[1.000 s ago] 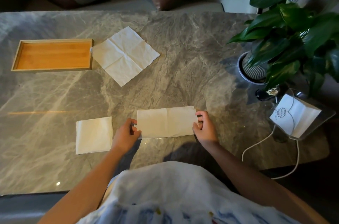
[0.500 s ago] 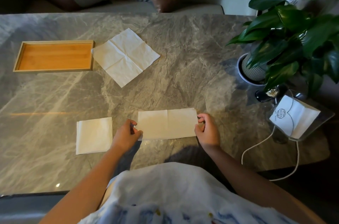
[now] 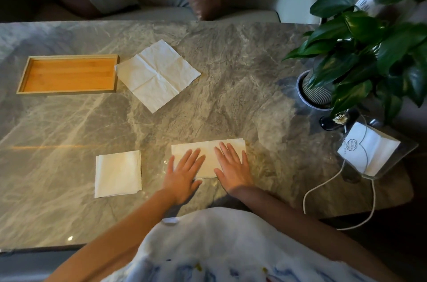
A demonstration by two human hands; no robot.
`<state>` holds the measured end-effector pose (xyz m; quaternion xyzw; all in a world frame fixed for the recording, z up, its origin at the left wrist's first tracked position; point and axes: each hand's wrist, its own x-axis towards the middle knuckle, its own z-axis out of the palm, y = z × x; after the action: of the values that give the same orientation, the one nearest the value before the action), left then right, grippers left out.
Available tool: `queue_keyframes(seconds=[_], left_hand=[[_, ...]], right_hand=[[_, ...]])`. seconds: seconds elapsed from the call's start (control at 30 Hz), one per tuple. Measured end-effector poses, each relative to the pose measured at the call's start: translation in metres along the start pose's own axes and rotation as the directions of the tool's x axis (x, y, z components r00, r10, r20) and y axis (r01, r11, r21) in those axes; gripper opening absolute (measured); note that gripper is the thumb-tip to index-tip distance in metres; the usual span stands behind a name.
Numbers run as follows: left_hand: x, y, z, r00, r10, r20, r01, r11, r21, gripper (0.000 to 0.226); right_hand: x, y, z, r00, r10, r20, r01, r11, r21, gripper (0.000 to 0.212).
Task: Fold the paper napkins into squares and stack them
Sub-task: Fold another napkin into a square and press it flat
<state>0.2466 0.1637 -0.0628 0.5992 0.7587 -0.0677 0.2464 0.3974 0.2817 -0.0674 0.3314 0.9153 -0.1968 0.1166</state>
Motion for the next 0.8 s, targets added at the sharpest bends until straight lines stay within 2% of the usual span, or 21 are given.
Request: queue_keyframes(seconds=[0.1, 0.27, 0.4, 0.5, 0.63, 0.73, 0.8], left_hand=[[-0.007, -0.024, 0.008, 0.999, -0.034, -0.037, 0.033, 0.999, -0.011, 0.069], [-0.018, -0.037, 0.006, 0.985, -0.168, -0.041, 0.168, 0.986, -0.010, 0.079], [-0.018, -0.021, -0.010, 0.951, -0.275, -0.142, 0.263, 0.960, -0.101, 0.086], [-0.020, -0.009, -0.013, 0.950, -0.209, -0.233, 0.188, 0.976, -0.111, 0.074], [-0.015, -0.001, -0.017, 0.976, -0.010, -0.218, -0.031, 0.982, -0.186, 0.067], [-0.012, -0.003, -0.020, 0.981, -0.010, -0.193, -0.034, 0.974, -0.225, 0.064], [-0.011, -0.003, -0.021, 0.984, -0.013, -0.180, -0.030, 0.972, -0.234, 0.063]], right_hand=[[-0.007, 0.025, -0.001, 1.000, 0.000, -0.001, 0.000, 0.999, -0.032, 0.065], [-0.015, 0.038, -0.007, 1.000, 0.019, -0.015, -0.019, 0.999, -0.027, 0.065], [-0.010, 0.023, -0.014, 0.989, 0.126, -0.079, -0.124, 0.992, 0.024, 0.067], [-0.007, 0.013, -0.018, 0.974, 0.209, -0.084, -0.197, 0.972, 0.128, 0.066], [-0.011, 0.008, -0.020, 0.990, 0.131, -0.049, -0.123, 0.983, 0.138, 0.060], [-0.019, 0.010, -0.018, 0.999, 0.029, -0.013, -0.028, 0.997, 0.077, 0.059], [-0.024, 0.013, -0.014, 0.999, 0.006, -0.033, -0.004, 0.998, 0.057, 0.049]])
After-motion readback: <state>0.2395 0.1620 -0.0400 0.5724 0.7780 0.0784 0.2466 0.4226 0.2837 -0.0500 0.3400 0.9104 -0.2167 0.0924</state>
